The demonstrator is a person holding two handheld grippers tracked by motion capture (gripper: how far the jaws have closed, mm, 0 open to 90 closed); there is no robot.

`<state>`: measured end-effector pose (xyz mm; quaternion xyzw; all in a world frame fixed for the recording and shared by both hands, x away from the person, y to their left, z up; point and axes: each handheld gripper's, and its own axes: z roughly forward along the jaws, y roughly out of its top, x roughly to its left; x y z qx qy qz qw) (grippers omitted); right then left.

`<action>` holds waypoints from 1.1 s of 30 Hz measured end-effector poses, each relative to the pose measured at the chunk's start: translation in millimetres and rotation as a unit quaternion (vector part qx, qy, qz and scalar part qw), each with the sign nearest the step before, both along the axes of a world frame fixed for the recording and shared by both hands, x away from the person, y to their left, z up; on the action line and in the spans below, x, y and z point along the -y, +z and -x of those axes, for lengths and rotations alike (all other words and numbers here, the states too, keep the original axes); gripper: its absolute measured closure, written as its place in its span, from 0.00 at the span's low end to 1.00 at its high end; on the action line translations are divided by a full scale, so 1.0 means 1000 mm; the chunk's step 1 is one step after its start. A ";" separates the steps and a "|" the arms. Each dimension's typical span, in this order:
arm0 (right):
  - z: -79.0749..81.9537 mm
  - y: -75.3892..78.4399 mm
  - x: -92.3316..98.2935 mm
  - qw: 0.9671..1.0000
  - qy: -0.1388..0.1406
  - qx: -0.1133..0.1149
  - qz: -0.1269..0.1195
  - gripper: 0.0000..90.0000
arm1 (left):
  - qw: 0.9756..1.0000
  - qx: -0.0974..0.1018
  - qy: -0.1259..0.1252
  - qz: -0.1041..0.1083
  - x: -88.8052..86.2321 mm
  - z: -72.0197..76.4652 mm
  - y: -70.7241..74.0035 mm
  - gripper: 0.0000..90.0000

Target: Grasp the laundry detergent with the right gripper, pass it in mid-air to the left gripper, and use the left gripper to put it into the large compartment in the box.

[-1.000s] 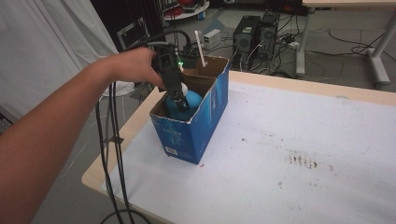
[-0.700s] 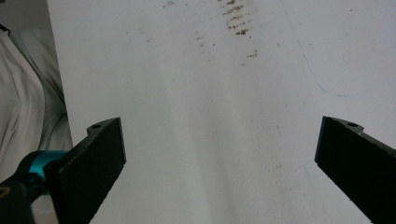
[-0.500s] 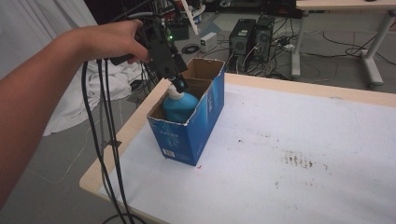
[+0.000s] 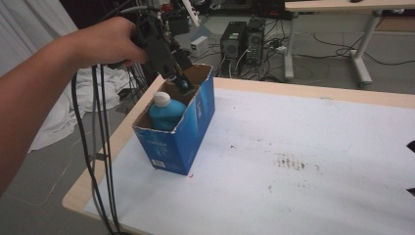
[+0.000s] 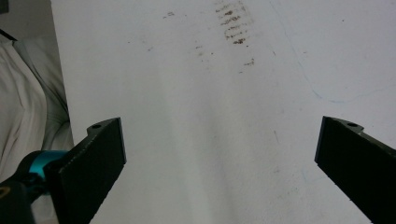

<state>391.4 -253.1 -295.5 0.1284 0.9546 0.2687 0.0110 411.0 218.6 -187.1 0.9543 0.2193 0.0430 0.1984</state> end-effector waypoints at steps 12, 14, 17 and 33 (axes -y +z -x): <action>0.001 0.003 0.001 1.000 -0.005 0.003 -0.005 0.01 | 0.999 0.017 -0.047 -0.006 0.058 -0.008 -0.004 0.04; 0.002 0.004 0.002 1.000 -0.006 0.004 -0.009 0.01 | 0.998 0.030 -0.051 -0.013 0.070 -0.010 -0.005 0.04; 0.002 0.004 0.002 1.000 -0.008 0.005 -0.010 0.01 | 0.998 0.037 -0.057 -0.019 0.079 -0.011 -0.008 0.04; -0.002 0.008 -0.001 1.000 -0.021 0.009 -0.015 0.01 | 0.993 0.023 -0.116 -0.023 0.152 -0.023 -0.022 0.04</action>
